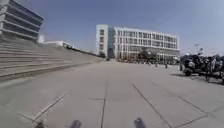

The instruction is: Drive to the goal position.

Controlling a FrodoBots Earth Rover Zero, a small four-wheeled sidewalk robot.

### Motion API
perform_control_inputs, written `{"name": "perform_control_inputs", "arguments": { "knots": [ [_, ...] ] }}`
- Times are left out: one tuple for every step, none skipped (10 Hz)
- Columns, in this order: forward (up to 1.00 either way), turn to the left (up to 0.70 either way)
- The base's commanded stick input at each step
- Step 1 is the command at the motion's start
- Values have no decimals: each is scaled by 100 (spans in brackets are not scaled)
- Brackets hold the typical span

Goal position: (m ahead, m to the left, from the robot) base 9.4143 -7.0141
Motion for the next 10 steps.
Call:
{"name": "perform_control_inputs", "arguments": {
  "knots": [
    [70,0],
    [70,-5],
    [70,-23],
    [70,-30],
    [70,0],
    [70,0],
    [70,0],
    [70,0],
    [70,0],
    [70,0]
  ]
}}
